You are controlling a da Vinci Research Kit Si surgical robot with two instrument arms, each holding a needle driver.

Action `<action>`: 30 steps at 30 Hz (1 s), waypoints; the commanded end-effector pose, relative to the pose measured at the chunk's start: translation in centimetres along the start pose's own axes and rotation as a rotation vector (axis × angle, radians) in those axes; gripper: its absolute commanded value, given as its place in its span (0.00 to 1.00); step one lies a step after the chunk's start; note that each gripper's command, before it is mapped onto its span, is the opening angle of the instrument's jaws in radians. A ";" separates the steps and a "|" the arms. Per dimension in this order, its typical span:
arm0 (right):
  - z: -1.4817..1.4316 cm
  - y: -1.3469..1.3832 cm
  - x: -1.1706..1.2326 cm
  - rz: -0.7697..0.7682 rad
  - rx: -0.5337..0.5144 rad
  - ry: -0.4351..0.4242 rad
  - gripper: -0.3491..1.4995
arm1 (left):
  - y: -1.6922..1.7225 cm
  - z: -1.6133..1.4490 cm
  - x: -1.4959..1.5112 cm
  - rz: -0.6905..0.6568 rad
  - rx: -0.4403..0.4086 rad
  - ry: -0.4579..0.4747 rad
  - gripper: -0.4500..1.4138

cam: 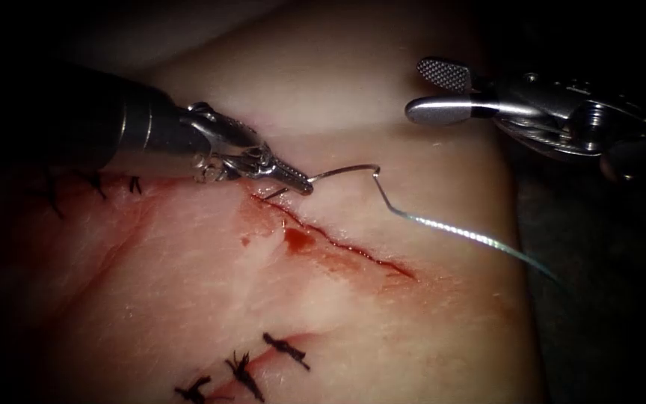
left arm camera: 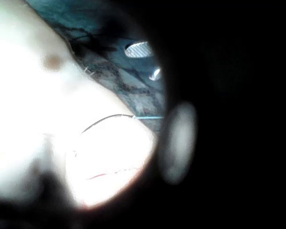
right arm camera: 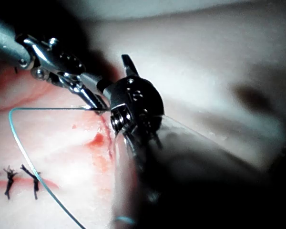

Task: Wound Closure

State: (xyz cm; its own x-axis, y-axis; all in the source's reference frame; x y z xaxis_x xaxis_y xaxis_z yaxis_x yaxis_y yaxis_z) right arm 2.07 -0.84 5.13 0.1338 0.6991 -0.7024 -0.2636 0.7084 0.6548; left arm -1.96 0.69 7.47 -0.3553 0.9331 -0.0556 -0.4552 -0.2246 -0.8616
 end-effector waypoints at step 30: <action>0.70 -1.23 -0.11 0.147 0.209 -0.079 0.75 | 0.15 -0.15 0.00 -0.669 0.121 0.019 0.00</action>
State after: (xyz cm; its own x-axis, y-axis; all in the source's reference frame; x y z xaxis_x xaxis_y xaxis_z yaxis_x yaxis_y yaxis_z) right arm 2.98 -1.68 4.59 0.1835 0.7983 -0.5736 -0.1039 0.5960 0.7962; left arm -1.86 0.71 7.19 0.0571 0.8735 0.4834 -0.6311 0.4068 -0.6605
